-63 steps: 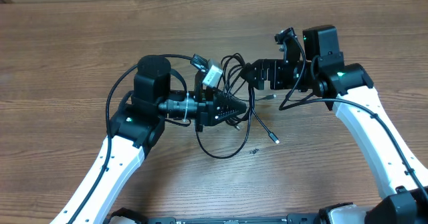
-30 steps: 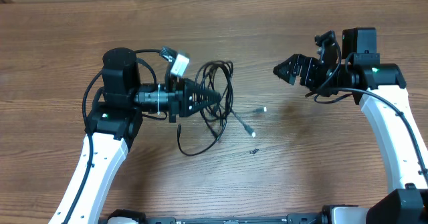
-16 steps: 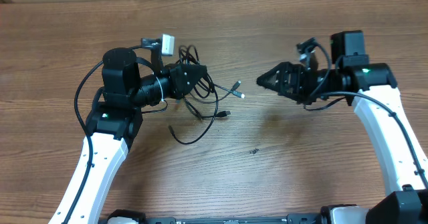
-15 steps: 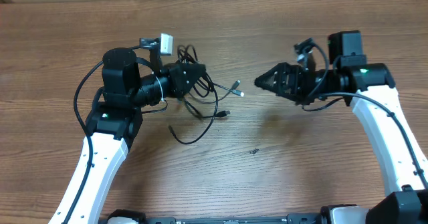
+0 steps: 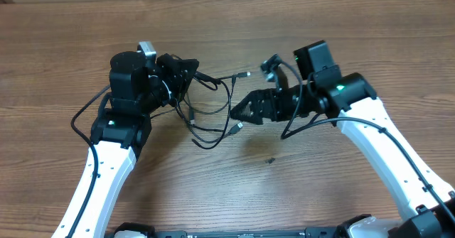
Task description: Untangle cables
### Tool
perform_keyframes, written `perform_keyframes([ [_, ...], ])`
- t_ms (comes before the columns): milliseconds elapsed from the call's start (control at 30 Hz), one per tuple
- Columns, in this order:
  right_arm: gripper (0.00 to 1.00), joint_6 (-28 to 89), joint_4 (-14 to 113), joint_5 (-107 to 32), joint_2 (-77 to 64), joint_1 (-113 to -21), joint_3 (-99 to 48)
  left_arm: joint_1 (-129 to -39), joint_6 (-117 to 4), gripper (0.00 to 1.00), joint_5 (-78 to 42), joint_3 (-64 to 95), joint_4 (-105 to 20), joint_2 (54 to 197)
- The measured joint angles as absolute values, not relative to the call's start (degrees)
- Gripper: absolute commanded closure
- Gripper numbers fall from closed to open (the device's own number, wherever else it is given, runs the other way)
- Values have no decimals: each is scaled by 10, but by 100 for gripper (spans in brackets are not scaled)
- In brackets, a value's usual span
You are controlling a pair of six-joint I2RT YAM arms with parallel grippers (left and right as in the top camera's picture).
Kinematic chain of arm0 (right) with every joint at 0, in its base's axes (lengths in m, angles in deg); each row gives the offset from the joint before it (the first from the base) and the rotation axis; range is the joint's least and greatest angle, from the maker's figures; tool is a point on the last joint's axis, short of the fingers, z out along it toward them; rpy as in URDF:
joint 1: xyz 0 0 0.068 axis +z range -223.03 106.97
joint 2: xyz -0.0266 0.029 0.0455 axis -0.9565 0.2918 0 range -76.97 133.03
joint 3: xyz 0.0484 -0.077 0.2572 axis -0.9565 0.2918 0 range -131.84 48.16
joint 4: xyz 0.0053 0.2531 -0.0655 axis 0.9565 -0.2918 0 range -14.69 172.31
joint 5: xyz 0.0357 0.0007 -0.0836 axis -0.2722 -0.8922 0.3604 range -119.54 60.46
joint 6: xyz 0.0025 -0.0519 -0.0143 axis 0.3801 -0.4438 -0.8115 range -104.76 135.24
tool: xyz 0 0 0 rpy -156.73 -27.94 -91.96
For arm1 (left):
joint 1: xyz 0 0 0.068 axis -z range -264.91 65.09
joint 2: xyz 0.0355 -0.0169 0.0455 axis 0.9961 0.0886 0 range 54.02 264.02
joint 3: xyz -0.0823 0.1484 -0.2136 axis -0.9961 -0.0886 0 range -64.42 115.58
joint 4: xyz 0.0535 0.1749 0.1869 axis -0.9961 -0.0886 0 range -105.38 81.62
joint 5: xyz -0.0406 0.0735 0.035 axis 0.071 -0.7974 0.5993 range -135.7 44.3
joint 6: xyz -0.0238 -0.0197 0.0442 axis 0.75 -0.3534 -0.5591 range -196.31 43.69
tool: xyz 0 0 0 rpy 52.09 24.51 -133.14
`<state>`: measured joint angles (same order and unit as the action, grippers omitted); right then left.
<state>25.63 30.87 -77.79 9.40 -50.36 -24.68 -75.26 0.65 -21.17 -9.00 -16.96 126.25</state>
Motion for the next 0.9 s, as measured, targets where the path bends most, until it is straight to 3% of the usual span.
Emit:
perform_keyframes([
  [367, 12, 255, 319, -764, 94, -461, -247, -753, 240, 96, -243, -90, -170, 1262],
  [433, 30, 256, 332, -758, 94, -457, -247, -753, 273, 96, -238, -90, -170, 1262],
  [533, 69, 264, 339, -742, 94, -455, -247, -753, 293, 96, -234, -90, -170, 1262],
  [633, 92, 273, 339, -720, 94, -455, -247, -753, 305, 96, -232, -90, -174, 1262],
  [700, 96, 277, 338, -710, 94, -455, -247, -753, 309, 96, -232, -90, -174, 1262],
  [900, 96, 279, 341, -699, 94, -455, -247, -753, 312, 96, -226, -90, -174, 1262],
])
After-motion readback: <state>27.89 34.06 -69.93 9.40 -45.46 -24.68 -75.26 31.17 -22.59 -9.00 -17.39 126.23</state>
